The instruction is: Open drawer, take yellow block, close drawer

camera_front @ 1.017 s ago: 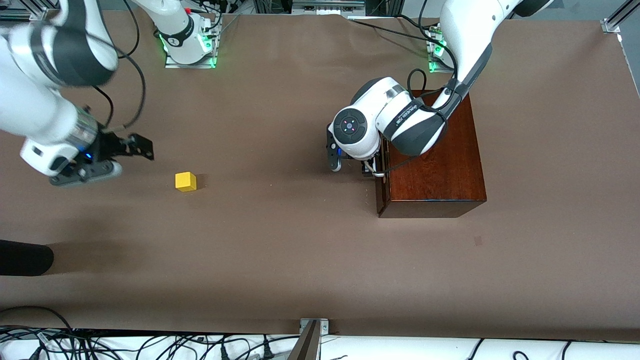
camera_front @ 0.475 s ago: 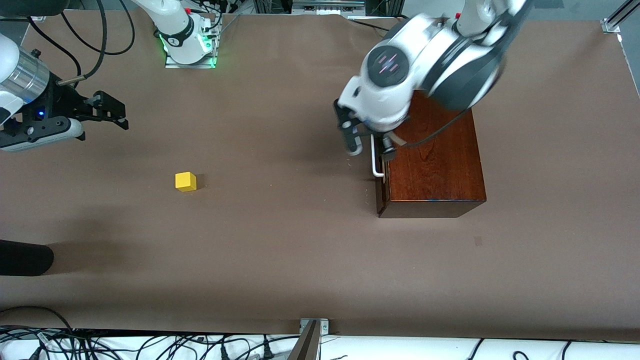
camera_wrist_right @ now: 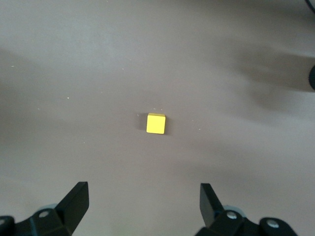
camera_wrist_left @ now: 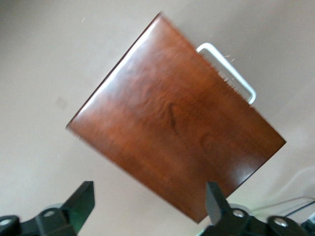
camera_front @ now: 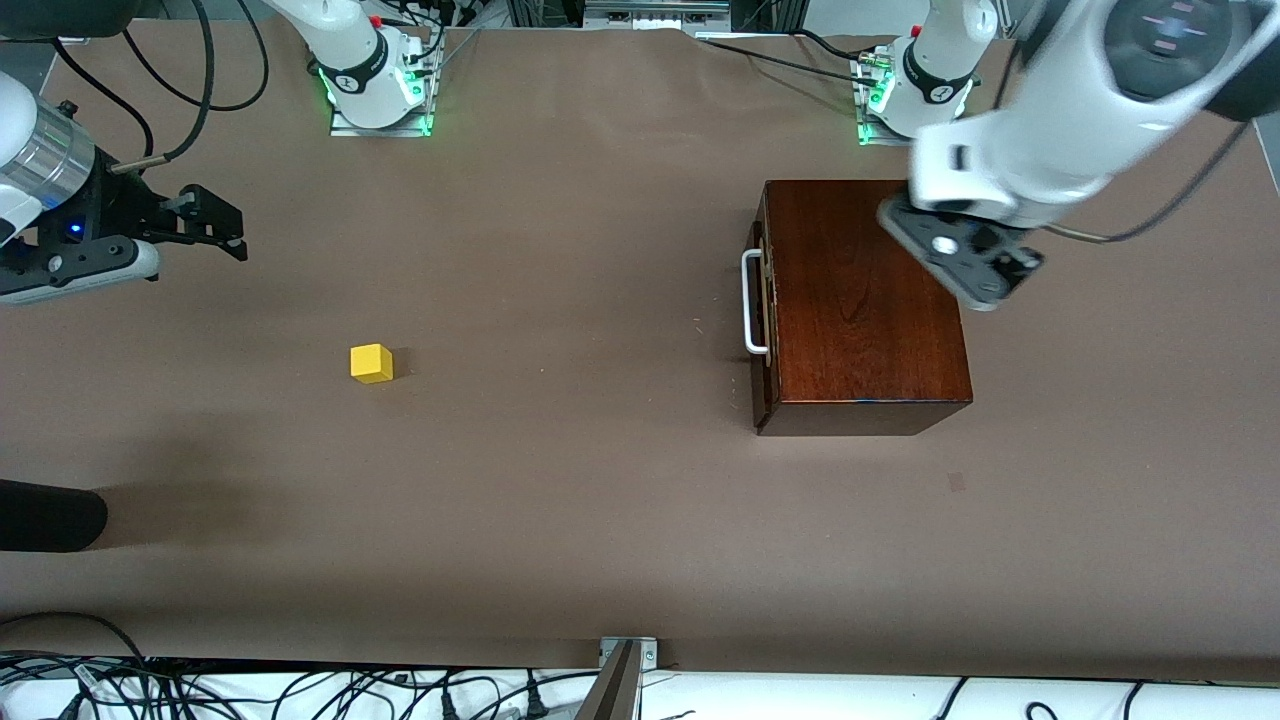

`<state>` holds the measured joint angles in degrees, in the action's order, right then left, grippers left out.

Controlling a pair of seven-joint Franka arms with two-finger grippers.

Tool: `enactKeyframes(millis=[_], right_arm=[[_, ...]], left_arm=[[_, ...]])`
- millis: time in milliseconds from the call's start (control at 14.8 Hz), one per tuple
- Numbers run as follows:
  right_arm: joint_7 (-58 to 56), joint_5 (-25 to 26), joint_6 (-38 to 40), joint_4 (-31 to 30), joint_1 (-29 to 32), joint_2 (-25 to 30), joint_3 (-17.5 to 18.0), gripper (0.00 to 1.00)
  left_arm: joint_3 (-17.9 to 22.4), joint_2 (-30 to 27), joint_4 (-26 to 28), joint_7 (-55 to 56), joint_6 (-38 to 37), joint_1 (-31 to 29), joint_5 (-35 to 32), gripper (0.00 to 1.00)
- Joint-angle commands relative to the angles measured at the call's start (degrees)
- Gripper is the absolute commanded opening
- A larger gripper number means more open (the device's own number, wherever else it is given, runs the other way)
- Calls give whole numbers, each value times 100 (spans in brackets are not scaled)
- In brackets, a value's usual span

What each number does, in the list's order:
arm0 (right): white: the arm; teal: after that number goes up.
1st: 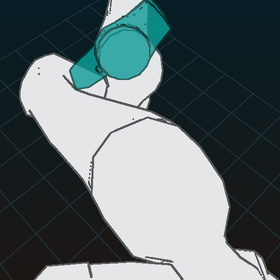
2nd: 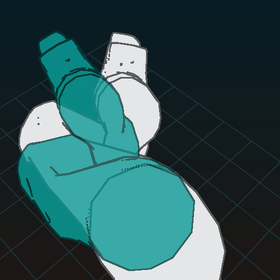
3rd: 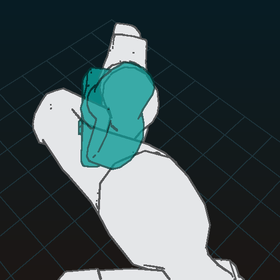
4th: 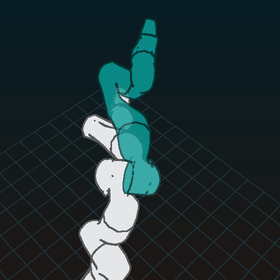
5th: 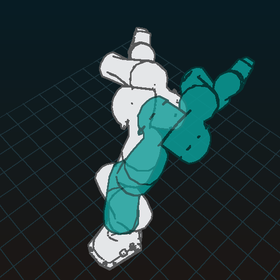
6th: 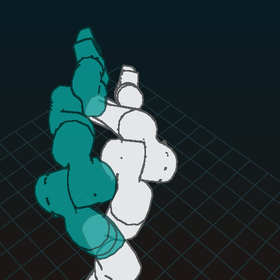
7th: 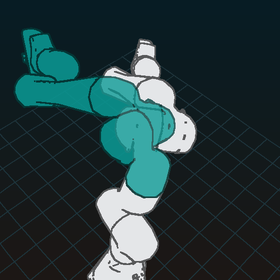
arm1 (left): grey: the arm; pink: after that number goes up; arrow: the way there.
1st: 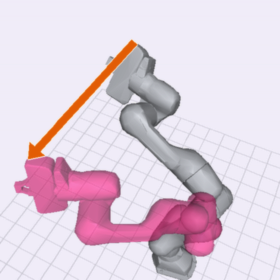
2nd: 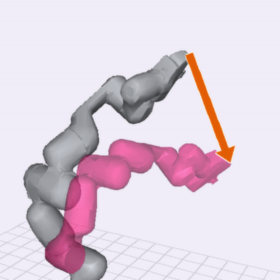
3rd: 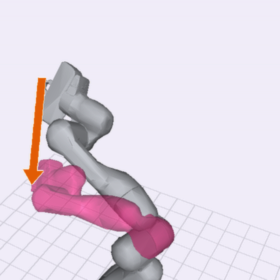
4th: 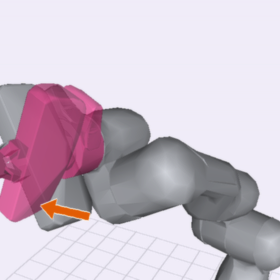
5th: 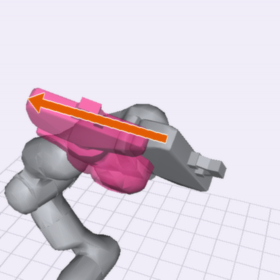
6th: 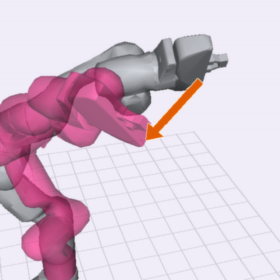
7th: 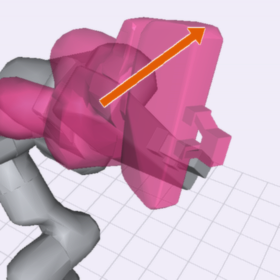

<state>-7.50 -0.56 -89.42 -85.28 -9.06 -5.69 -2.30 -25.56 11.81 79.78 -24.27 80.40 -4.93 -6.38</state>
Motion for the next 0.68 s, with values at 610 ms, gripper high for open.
enactKeyframes(millis=[610], right_arm=[[21,144,153,240,36,-134,45,100]], left_arm=[[2749,-1409,1293,2057,1263,915,805,100]])
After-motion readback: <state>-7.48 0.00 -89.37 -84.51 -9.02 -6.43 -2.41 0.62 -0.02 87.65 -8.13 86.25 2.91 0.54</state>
